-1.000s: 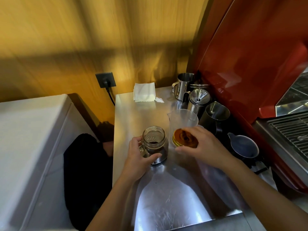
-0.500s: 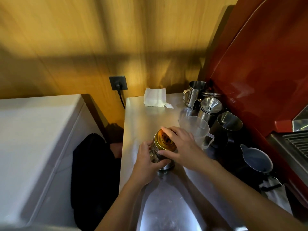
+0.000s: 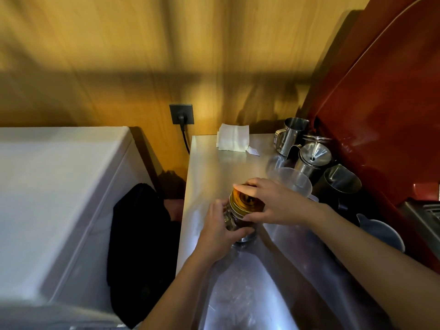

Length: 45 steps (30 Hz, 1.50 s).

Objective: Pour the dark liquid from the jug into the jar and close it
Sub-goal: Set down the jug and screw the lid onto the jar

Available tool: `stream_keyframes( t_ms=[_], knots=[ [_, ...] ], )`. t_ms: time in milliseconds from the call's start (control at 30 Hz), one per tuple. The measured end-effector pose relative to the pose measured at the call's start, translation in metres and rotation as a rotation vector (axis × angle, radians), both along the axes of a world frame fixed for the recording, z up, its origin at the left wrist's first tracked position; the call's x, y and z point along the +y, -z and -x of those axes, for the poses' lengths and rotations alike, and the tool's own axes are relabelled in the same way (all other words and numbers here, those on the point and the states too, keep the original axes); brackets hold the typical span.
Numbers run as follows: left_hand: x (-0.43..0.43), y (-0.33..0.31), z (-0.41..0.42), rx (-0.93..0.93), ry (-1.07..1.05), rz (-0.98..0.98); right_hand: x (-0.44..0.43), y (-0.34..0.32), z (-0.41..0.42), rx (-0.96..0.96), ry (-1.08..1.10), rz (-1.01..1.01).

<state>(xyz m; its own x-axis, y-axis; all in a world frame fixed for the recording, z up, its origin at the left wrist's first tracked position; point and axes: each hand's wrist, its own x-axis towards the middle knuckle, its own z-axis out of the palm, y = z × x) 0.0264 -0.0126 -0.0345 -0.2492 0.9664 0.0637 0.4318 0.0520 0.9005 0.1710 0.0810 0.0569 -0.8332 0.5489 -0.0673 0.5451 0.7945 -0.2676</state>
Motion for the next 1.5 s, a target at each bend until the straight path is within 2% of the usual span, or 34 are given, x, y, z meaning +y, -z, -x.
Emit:
stream_keyframes(
  t_ms=[267,400,700,767,833,900,967,1067,1167,1233,1367,1433,1500],
  knots=[
    [0.0,0.001,0.003,0.015,0.016,0.008,0.01,-0.018,0.009,-0.13,-0.107,0.039],
    [0.001,0.001,0.004,0.025,0.022,0.003,0.013,-0.021,0.01,-0.196,-0.144,-0.01],
    [0.001,0.001,0.005,0.022,0.024,0.021,0.01,-0.032,0.015,-0.138,-0.207,0.046],
    [0.001,0.001,0.005,0.024,0.023,0.017,0.008,-0.031,0.017,-0.159,-0.148,-0.076],
    [0.001,0.001,0.005,0.017,0.028,0.018,0.002,-0.028,0.021,-0.215,-0.04,-0.294],
    [0.001,0.0,0.005,0.005,0.036,0.018,-0.002,-0.026,0.024,-0.248,0.057,-0.353],
    [0.002,0.0,0.005,-0.004,0.03,0.015,-0.002,-0.026,0.022,-0.253,0.037,-0.281],
    [0.002,0.001,0.004,0.005,0.015,0.027,0.0,-0.035,0.019,-0.296,-0.132,-0.056],
    [0.002,0.002,0.004,0.008,0.014,0.04,-0.001,-0.039,0.019,-0.347,-0.208,-0.046],
    [0.002,0.003,0.004,0.005,0.016,0.036,-0.003,-0.038,0.022,-0.332,-0.177,-0.132],
    [0.002,0.002,0.005,-0.005,0.033,0.043,-0.009,-0.036,0.028,-0.33,0.05,-0.301],
    [0.002,0.002,0.005,-0.011,0.037,0.04,-0.01,-0.035,0.029,-0.321,0.09,-0.315],
    [0.002,0.001,0.005,-0.025,0.031,0.034,-0.01,-0.038,0.029,-0.298,0.086,-0.241]
  ],
)
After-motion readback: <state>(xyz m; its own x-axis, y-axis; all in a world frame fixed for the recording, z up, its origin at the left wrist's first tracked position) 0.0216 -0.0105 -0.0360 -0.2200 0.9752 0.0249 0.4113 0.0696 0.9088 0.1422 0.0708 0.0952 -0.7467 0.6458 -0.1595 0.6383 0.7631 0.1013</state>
